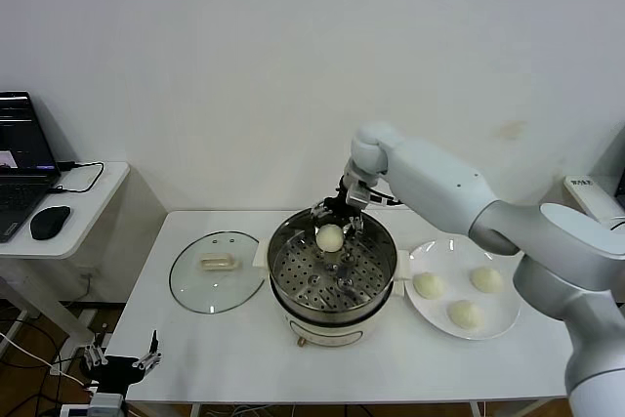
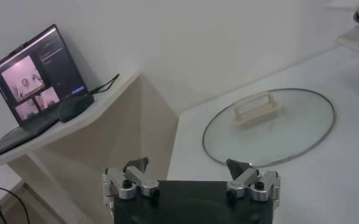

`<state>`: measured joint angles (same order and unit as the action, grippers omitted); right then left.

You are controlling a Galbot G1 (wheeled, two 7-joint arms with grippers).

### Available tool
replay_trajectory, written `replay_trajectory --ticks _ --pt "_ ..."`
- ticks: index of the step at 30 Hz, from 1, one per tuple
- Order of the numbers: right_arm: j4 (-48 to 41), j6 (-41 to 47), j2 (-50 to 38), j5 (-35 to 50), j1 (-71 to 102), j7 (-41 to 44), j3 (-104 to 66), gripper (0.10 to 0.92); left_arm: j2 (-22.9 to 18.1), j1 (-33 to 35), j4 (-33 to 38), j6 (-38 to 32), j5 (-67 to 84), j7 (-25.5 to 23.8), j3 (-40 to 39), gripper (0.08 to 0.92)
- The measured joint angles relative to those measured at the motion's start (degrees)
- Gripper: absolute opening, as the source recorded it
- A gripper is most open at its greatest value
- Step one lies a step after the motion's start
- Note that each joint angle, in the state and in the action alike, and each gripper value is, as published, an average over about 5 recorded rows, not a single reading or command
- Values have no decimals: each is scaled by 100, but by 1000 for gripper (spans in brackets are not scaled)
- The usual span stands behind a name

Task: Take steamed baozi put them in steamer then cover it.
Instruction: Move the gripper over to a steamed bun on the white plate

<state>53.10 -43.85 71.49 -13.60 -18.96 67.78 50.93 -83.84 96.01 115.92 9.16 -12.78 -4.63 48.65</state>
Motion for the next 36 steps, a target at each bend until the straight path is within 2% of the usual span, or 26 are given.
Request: replay_trajectory --ticks 11,17,25,36 --pt "957 1962 -1179 2081 -853 609 285 823 105 -1 119 55 29 -61 -32 823" --pt "1431 3407 -1992 2718 -1031 840 273 823 114 74 190 94 47 -78 -93 823" --pt "1955 5042 -3088 2913 -787 964 -8 823 129 144 345 140 64 -65 -169 823" --pt "2456 6038 -4046 2389 243 932 -656 823 157 171 388 170 71 -55 -191 823"
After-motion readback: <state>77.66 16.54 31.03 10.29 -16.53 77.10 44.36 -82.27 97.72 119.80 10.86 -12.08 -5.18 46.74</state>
